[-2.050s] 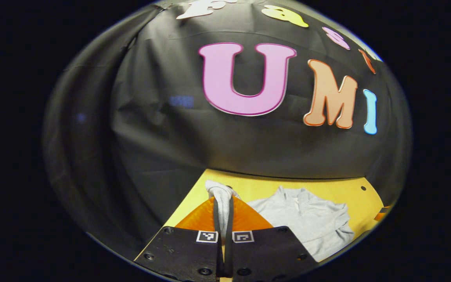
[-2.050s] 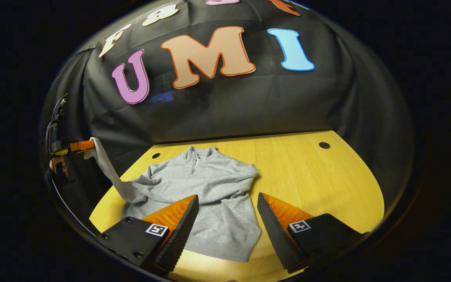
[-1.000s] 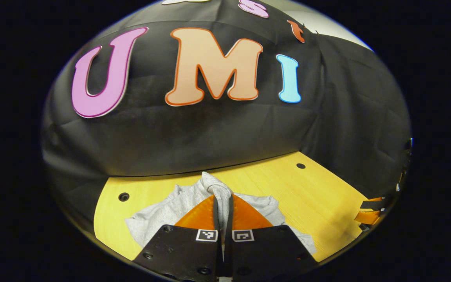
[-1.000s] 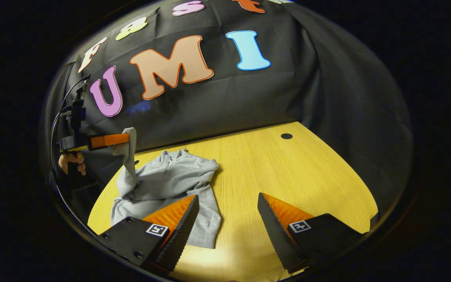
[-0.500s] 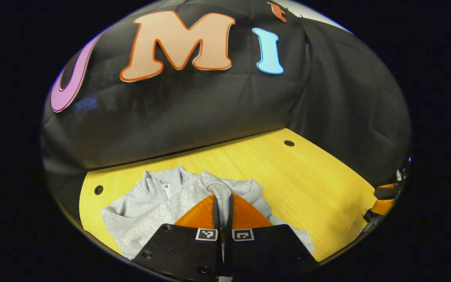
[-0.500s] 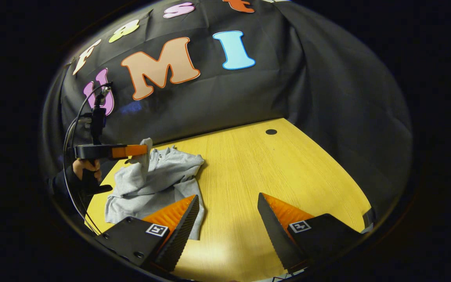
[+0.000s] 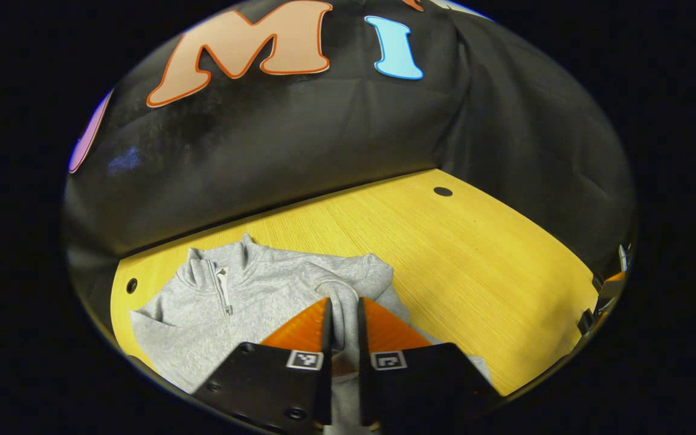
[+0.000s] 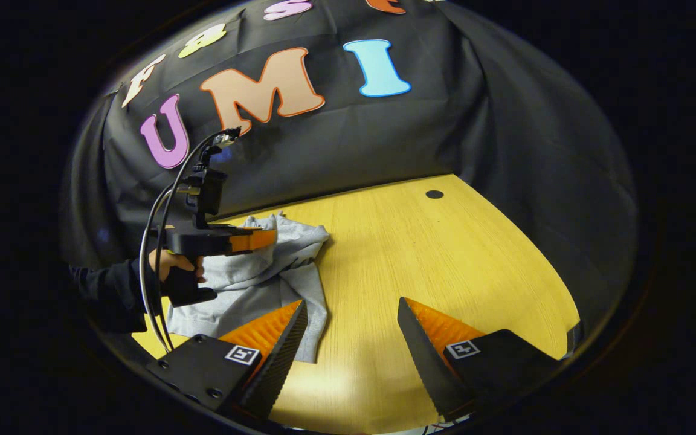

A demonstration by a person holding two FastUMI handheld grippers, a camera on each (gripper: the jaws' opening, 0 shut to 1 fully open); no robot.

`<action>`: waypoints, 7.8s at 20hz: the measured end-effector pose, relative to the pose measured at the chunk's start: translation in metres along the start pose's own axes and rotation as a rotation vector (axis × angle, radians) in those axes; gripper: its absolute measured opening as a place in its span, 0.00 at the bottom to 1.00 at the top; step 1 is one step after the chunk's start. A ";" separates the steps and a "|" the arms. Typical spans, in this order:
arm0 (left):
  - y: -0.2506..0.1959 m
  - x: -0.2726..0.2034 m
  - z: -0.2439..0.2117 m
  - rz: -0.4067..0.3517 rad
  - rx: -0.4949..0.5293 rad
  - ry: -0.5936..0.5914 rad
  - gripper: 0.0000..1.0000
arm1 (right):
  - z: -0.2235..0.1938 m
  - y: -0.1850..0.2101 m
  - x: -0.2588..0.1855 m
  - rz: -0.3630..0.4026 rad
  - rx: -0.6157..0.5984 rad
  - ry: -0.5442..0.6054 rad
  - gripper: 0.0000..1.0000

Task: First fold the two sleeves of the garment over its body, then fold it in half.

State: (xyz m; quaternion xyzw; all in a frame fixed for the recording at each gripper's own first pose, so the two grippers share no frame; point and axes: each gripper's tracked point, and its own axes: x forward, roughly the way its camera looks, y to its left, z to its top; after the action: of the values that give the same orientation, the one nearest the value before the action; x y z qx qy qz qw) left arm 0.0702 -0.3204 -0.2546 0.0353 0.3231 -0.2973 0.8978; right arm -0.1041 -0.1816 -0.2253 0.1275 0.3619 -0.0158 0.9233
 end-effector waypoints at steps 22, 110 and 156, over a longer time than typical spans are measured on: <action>0.197 -0.210 -0.044 0.408 -0.141 -0.153 0.94 | -0.005 0.098 0.072 0.086 -0.095 0.021 0.96; 0.236 -0.197 -0.077 0.278 -0.594 0.047 0.00 | 0.063 0.139 0.121 0.276 0.468 0.333 0.03; 0.264 -0.276 0.070 0.687 -0.100 -0.476 0.95 | 0.181 0.150 0.039 0.006 -0.208 -0.617 0.95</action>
State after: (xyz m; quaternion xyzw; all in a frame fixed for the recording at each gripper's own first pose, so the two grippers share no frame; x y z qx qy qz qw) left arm 0.0867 0.0197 -0.0670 0.0275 0.0902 0.0353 0.9949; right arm 0.0632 -0.0786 -0.0898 0.0228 0.0643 -0.0139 0.9976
